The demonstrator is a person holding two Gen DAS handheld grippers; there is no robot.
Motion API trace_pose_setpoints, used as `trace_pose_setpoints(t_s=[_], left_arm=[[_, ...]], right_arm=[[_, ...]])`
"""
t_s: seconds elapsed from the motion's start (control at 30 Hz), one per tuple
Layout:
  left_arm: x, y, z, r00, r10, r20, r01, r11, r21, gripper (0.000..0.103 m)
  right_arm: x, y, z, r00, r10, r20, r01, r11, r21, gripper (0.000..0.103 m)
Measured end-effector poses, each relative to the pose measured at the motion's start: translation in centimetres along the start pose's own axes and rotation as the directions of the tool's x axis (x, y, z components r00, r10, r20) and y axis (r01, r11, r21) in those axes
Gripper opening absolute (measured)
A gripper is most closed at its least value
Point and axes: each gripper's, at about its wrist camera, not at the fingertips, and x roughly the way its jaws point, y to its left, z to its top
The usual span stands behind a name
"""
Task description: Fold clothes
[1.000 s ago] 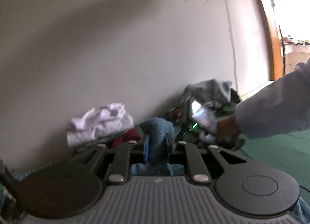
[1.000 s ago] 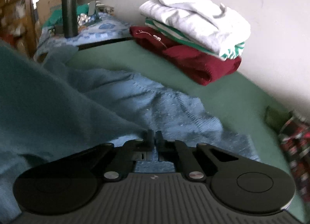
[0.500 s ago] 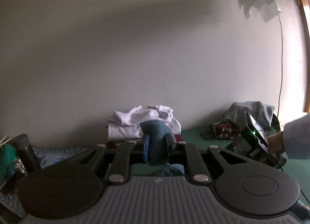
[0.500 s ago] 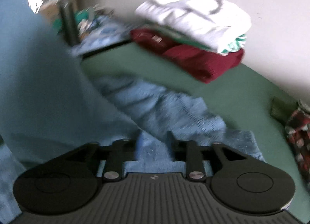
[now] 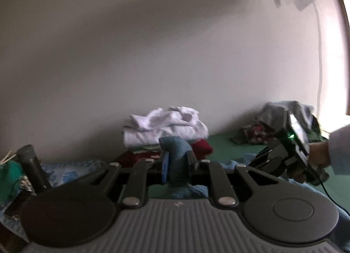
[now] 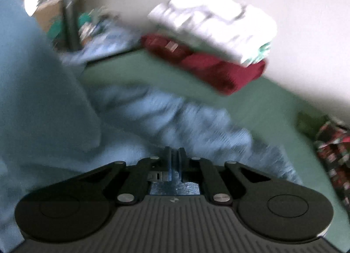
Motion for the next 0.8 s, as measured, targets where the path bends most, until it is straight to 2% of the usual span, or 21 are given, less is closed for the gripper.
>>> trace_pose_setpoints(t_s=[0.13, 0.23, 0.3, 0.33, 0.37, 0.43, 0.5, 0.53, 0.6, 0.67, 0.73, 0.77, 0.8], left_arm=[[-0.2, 1.2, 0.8, 0.997, 0.071, 0.034, -0.069, 0.996, -0.053, 0.015], [0.5, 1.7, 0.5, 0.995, 0.102, 0.000, -0.101, 0.992, -0.078, 0.015], [1.5, 1.8, -0.3, 0.992, 0.116, -0.049, -0.120, 0.989, -0.083, 0.015], [1.9, 1.7, -0.7, 0.990, 0.123, -0.075, -0.129, 0.988, -0.080, 0.015], [2.2, 1.8, -1.0, 0.987, 0.128, -0.094, -0.136, 0.987, -0.084, 0.015], [2.3, 2.1, -1.5, 0.985, 0.132, -0.115, -0.144, 0.984, -0.104, 0.015], [2.0, 2.6, -1.7, 0.985, 0.127, -0.113, -0.143, 0.980, -0.141, 0.015], [1.8, 2.9, -1.7, 0.986, 0.121, -0.111, -0.138, 0.977, -0.164, 0.015], [2.1, 3.6, -1.8, 0.988, 0.104, -0.113, -0.126, 0.970, -0.207, 0.015], [2.4, 4.0, -1.7, 0.988, 0.090, -0.124, -0.118, 0.964, -0.238, 0.015], [2.8, 4.0, -1.4, 0.988, 0.084, -0.132, -0.115, 0.962, -0.249, 0.015], [3.1, 3.9, -1.3, 0.988, 0.084, -0.133, -0.115, 0.962, -0.248, 0.015], [3.3, 4.0, -1.0, 0.988, 0.086, -0.132, -0.116, 0.962, -0.247, 0.015]], right_arm=[[0.8, -0.9, 1.6, 0.997, -0.016, 0.079, 0.004, 0.990, 0.138, 0.005], [3.3, 0.0, 1.1, 0.999, 0.012, 0.039, -0.018, 0.987, 0.161, 0.006], [4.2, 0.6, 0.4, 1.000, -0.010, 0.010, 0.009, 0.990, 0.138, 0.013], [4.1, 0.7, 0.1, 1.000, -0.025, 0.015, 0.023, 0.991, 0.131, 0.021], [3.4, 0.4, 0.0, 0.998, -0.045, 0.037, 0.039, 0.988, 0.152, 0.036], [0.4, -1.1, -0.1, 0.990, -0.088, 0.108, 0.058, 0.964, 0.259, 0.043], [-2.9, -2.8, -0.9, 0.985, -0.107, 0.134, 0.056, 0.941, 0.334, 0.042], [-4.6, -3.6, -1.3, 0.983, -0.114, 0.143, 0.054, 0.928, 0.368, 0.037], [-6.2, -5.2, -2.6, 0.987, -0.136, 0.081, 0.094, 0.914, 0.394, 0.031], [-5.4, -6.6, -3.7, 0.990, -0.140, 0.005, 0.126, 0.906, 0.403, 0.017], [-4.2, -8.1, -4.8, 0.989, -0.135, -0.066, 0.150, 0.899, 0.411, 0.014], [-3.6, -8.5, -5.1, 0.989, -0.133, -0.068, 0.150, 0.900, 0.410, 0.009], [-3.1, -8.7, -5.2, 0.988, -0.145, -0.052, 0.154, 0.903, 0.400, 0.009]])
